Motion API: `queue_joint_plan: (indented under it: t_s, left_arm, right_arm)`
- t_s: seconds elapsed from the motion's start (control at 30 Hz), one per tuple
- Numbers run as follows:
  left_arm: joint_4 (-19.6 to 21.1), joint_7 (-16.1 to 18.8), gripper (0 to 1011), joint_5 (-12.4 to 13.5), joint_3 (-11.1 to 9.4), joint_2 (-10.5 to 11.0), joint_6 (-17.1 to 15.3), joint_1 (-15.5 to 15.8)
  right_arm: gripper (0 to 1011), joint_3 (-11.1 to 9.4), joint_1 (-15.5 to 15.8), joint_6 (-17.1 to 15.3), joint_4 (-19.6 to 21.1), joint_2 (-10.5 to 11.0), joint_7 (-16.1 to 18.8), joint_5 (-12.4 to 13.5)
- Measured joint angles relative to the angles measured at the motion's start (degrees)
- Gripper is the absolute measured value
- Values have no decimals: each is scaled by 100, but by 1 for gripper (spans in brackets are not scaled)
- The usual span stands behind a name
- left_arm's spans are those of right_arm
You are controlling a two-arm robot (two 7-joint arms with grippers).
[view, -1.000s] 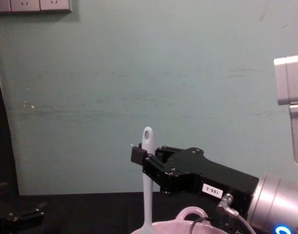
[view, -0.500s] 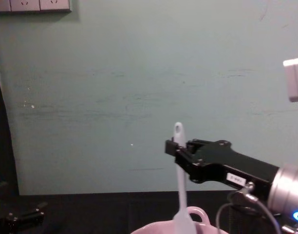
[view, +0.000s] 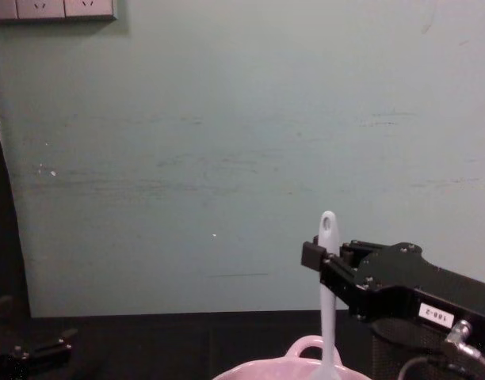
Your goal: Use the one hand to pick up the spoon and stir the clear water in the bowl.
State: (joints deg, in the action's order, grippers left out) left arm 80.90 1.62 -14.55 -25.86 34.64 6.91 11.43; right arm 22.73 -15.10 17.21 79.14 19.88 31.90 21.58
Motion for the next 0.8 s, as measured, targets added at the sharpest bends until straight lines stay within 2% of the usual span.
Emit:
queue_joint_plan:
  t_s: [0.17, 0.33, 0.53, 0.8]
  left_arm:
    - [0, 0, 1005, 0, 0, 0, 0, 0]
    - [0, 0, 1005, 0, 0, 0, 0, 0]
    - [0, 0, 1005, 0, 0, 0, 0, 0]
    - [0, 0, 1005, 0, 0, 0, 0, 0]
  right_arm:
    - [118, 95, 190, -47, 254, 45, 192, 114]
    - [118, 243, 208, -70, 288, -4, 373, 233]
    - [118, 416, 79, 27, 118, -180, 546, 369]
    - [118, 505, -224, 253, -292, -407, 557, 335]
